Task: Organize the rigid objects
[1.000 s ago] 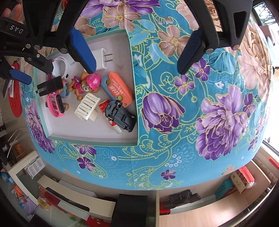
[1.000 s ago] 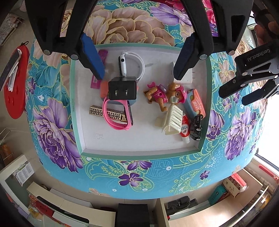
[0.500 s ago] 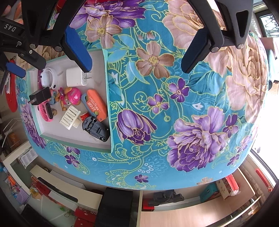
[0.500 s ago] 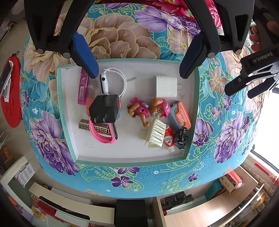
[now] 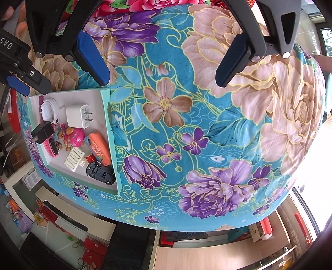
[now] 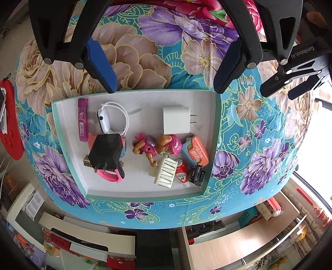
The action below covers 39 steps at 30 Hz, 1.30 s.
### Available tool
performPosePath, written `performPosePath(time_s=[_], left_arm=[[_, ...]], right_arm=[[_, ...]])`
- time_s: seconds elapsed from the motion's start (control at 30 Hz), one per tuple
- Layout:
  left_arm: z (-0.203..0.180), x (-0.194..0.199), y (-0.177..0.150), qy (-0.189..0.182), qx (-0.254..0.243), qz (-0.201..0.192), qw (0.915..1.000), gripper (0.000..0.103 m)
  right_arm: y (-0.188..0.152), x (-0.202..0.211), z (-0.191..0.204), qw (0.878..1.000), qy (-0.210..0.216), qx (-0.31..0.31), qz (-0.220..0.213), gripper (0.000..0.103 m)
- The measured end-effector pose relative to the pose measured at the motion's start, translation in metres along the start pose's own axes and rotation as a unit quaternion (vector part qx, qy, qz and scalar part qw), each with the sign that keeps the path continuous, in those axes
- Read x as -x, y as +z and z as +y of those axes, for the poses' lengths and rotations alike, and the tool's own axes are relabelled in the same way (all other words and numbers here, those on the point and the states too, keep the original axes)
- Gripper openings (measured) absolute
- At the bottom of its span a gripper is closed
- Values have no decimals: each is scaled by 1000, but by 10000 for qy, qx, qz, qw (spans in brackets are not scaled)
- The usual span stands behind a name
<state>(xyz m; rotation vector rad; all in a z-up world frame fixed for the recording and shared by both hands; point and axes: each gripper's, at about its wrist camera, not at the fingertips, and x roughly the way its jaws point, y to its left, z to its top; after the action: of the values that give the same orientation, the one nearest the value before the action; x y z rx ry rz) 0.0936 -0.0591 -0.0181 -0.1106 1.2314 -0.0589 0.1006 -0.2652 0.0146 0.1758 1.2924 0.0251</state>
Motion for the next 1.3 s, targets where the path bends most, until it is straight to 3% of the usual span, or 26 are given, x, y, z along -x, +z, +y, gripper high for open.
performPosePath(time_s=[0.2,0.63,1.3], left_arm=[[12,-5,-18,42,54,61,10000,103],[16,-13,-42,92,86,162,9998,103],[15,-11,-45,-11,-50,-229,9997,103]], right_arm=[[-20,-2,6,9998,-63,60,-158,94],[-43,-16,5,9999,-87,94,100,94],[-52,-16,-3,9998,-106,-22,-192,94]])
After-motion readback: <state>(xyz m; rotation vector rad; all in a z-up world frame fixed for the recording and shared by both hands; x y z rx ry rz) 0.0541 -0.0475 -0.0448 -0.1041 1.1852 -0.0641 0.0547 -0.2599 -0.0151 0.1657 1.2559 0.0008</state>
